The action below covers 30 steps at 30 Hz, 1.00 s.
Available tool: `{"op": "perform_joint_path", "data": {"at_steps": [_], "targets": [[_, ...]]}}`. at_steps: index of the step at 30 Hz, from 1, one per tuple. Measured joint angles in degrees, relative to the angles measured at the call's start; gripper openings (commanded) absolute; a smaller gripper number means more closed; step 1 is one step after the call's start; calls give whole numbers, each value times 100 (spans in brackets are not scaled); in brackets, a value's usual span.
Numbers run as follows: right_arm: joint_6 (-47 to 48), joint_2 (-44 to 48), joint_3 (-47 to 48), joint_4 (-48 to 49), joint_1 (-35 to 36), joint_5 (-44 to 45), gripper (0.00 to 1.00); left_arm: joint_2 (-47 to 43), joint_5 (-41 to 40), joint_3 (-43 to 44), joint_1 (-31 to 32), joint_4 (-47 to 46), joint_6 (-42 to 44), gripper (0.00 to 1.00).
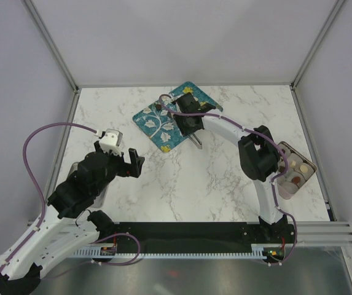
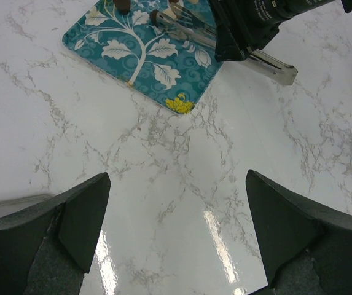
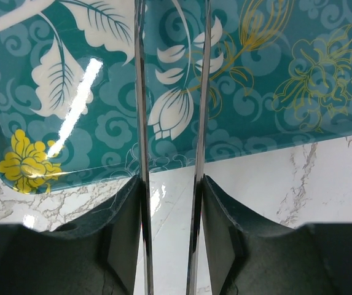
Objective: Pack the chocolate
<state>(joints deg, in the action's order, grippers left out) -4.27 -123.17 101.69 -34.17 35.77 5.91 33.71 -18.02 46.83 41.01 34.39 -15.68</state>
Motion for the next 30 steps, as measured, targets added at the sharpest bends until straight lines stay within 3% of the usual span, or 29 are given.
{"op": "perform_joint_path", "data": {"at_steps": [14, 23, 30], "targets": [[-151, 1071, -1019, 37, 0, 66, 40, -13, 2, 0, 0, 0, -2, 100], [-452, 1519, -1187, -216, 0, 289, 38, -68, 4, 0, 0, 2, -2, 100], [-1266, 2892, -2210, -953, -87, 688, 38, -61, 33, 0, 0, 2, -2, 100]]}}
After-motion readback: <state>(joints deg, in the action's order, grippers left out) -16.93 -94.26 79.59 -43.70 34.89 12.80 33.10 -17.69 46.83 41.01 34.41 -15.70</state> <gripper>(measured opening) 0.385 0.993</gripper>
